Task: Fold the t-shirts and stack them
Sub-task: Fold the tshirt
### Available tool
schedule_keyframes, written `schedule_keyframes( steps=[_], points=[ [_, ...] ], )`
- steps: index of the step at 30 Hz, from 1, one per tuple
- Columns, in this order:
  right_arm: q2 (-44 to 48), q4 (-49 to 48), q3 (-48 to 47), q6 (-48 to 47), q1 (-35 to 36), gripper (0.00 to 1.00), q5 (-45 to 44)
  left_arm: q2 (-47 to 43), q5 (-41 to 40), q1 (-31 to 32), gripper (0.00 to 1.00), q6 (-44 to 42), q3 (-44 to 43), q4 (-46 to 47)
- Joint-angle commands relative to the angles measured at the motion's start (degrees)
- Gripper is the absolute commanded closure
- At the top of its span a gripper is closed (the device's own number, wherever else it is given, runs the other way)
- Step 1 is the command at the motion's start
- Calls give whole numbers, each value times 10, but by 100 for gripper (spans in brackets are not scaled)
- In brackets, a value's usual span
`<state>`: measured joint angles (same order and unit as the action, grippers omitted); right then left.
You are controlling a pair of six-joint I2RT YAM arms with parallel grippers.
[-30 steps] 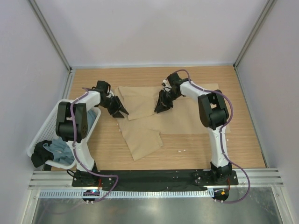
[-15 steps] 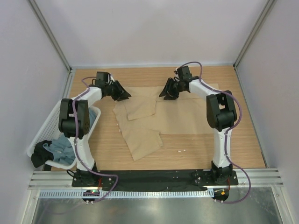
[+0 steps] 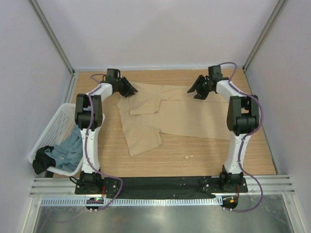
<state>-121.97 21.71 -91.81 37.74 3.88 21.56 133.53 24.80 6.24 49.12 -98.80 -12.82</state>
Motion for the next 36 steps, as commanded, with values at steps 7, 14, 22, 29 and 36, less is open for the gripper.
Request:
schedule_keyframes(
  steps=[7, 14, 22, 29, 36],
  points=[
    [210, 180, 87, -107, 4, 28, -157, -142, -62, 24, 48, -111, -3, -157],
    [403, 247, 270, -79, -20, 25, -163, -453, -200, 101, 49, -145, 194, -260],
    [521, 294, 355, -57, -74, 30, -168, -653, -230, 139, 62, -69, 474, -275],
    [561, 311, 391, -39, -104, 31, -200, -574, -280, 154, 58, -37, 505, -259],
    [574, 301, 406, -32, -120, 31, -195, -500, -251, 154, 56, -37, 522, -200]
  ],
)
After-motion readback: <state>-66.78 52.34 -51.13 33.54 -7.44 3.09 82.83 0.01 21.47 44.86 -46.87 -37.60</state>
